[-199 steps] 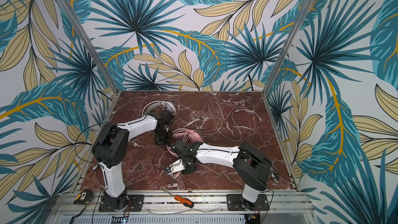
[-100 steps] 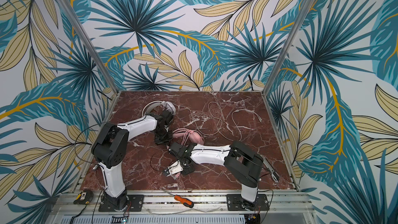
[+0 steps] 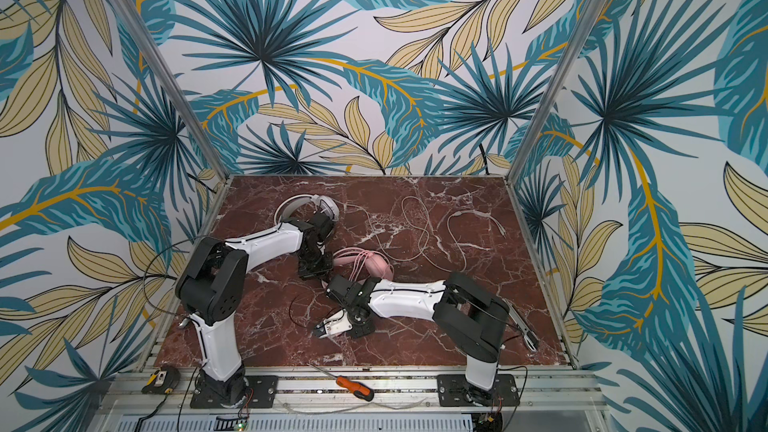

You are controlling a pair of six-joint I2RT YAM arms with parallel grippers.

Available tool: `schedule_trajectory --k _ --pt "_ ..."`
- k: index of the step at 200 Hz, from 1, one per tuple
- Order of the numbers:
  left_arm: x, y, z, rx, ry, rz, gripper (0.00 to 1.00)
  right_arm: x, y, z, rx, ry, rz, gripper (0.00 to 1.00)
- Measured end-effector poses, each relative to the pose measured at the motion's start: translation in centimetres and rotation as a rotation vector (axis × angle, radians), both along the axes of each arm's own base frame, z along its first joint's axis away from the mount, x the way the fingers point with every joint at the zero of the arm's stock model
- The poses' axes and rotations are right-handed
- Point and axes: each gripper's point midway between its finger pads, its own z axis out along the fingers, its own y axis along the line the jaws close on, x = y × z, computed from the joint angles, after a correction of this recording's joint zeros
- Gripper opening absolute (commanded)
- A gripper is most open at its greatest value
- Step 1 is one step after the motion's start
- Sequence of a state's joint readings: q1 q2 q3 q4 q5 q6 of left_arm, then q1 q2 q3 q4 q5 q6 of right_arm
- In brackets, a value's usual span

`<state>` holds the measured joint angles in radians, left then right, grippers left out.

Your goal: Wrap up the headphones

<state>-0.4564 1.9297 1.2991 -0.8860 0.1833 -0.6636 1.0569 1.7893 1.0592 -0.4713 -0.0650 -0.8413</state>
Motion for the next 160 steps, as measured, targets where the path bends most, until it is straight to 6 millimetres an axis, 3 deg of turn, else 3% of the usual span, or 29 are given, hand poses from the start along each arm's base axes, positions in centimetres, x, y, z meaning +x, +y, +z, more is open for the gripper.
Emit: schedule_trajectory --k 77,160 --pt "0.0 0.0 0.0 0.000 0.001 0.012 0.00 1.0 1.4 3.8 0.208 0.001 -0.225 0.00" --pt "-0.1 0.2 0.2 0.004 -0.002 0.038 0.00 2.6 1.2 6.9 0.343 0.066 -0.519 0.00"
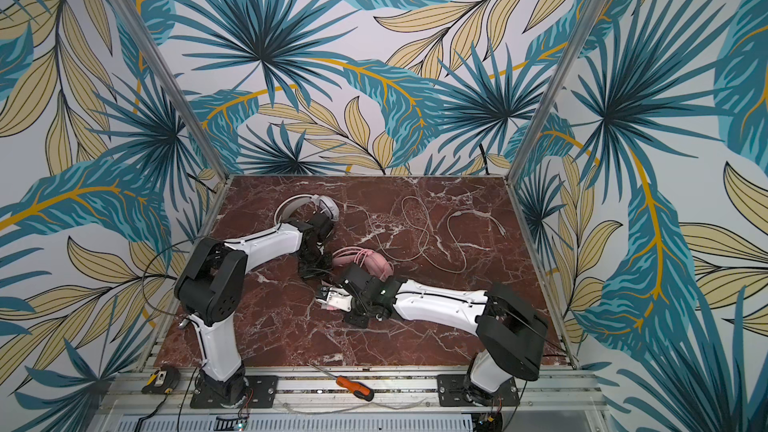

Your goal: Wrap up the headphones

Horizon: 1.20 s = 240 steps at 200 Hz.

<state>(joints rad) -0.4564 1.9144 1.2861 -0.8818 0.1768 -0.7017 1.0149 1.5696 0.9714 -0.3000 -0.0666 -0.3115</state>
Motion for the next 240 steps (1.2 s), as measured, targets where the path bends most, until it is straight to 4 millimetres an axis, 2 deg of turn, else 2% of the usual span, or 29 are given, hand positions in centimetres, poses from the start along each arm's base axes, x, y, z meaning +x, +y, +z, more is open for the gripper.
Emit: schedule_trajectory --k 64,110,140,221,240 --pt "0.3 0.4 0.9 0.010 -0.028 0.031 0.00 2.4 -0.4 1.4 0.076 0.094 -0.278 0.00" --pt "0.5 0.6 1.1 0.020 -0.040 0.047 0.00 3.9 0.3 2.4 0.099 0.186 -0.439 0.00" --pt "0.7 0.8 1.5 0.025 -0.055 0.057 0.00 4.9 0.6 2.1 0.097 0.264 -0.549 0.00" --pt "0.7 0.9 1.5 0.027 -0.056 0.064 0.00 5.4 0.2 0.7 0.056 0.431 -0.753 0.00" --pt "0.7 0.9 1.5 0.027 -0.056 0.064 0.00 5.7 0.1 0.5 0.053 0.453 -0.789 0.04"
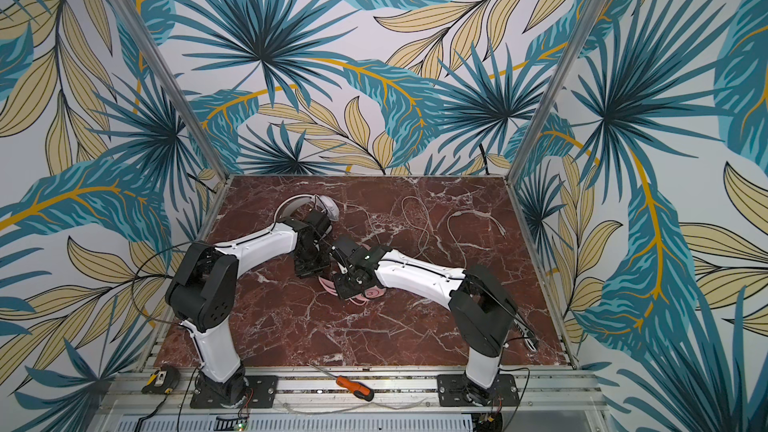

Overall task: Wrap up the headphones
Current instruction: 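Release the plug and lift the right gripper away from the headset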

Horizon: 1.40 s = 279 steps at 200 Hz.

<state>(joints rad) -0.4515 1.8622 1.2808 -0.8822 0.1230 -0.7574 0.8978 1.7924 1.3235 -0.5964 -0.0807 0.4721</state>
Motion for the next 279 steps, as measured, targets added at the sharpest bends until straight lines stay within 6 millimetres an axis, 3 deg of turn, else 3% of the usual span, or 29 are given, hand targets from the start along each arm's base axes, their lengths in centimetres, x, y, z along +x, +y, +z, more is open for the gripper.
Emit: schedule_trajectory --k 56,99,135,180,222,257,279 --pt "-0.1 0.1 0.3 -0.003 -0.007 0.002 0.00 1.4 0.2 0.4 0.017 0.033 -0.064 0.14" --pt "-0.8 0.5 0.4 0.001 -0.001 0.014 0.00 2.6 0.8 0.6 0.034 0.037 -0.098 0.15" --pt "-1.3 0.6 0.3 0.000 0.007 0.022 0.00 2.6 1.0 -0.1 0.029 0.058 -0.104 0.16" --pt "-2.1 0.8 0.0 -0.007 0.030 0.036 0.00 2.8 1.0 0.3 0.035 0.049 -0.106 0.26" --pt "-3.1 1.0 -0.6 -0.012 0.060 0.046 0.00 3.5 0.8 3.2 0.080 -0.033 -0.087 0.39" --pt "-4.1 1.9 -0.5 -0.014 0.068 0.060 0.00 3.9 -0.1 7.1 0.144 -0.151 -0.074 0.58" --pt "-4.5 2.7 -0.4 -0.007 0.074 0.071 0.00 4.2 -1.3 8.3 0.167 -0.206 -0.085 0.67"
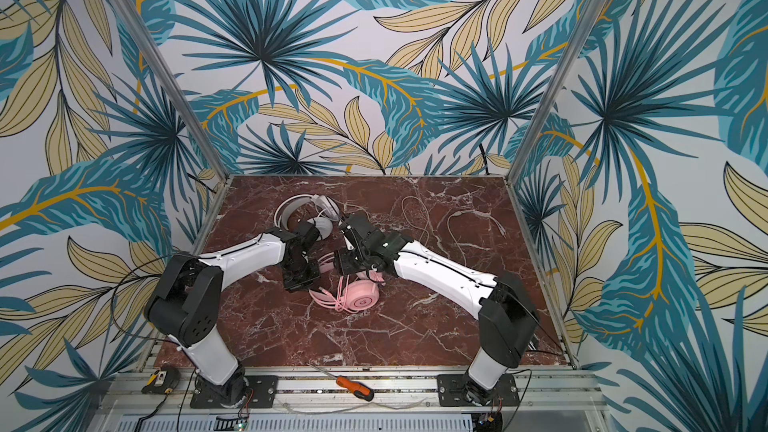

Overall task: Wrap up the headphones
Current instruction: 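Release the plug and lift the right gripper away from the headset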

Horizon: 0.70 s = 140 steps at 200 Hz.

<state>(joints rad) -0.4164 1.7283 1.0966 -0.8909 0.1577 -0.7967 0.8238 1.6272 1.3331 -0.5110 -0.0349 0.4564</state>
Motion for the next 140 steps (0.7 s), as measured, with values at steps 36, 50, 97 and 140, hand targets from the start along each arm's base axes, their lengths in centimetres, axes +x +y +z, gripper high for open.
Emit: schedule_trajectory --k 36,50,97,140 --pt "-0.6 1.3 -0.2 0.011 0.010 0.011 0.00 0.5 -2.9 -0.1 0.006 -0.032 -0.058 0.90" --pt "-0.7 1.7 -0.3 0.016 0.014 0.011 0.00 1.0 -4.2 0.0 0.003 -0.045 -0.087 1.00" --pt "-0.6 2.5 -0.4 0.032 0.011 -0.025 0.00 1.6 -6.7 1.6 0.013 -0.101 -0.125 1.00" --pt "-0.8 3.3 -0.6 0.057 0.022 -0.067 0.02 1.8 -8.2 2.0 0.006 -0.120 -0.149 1.00"
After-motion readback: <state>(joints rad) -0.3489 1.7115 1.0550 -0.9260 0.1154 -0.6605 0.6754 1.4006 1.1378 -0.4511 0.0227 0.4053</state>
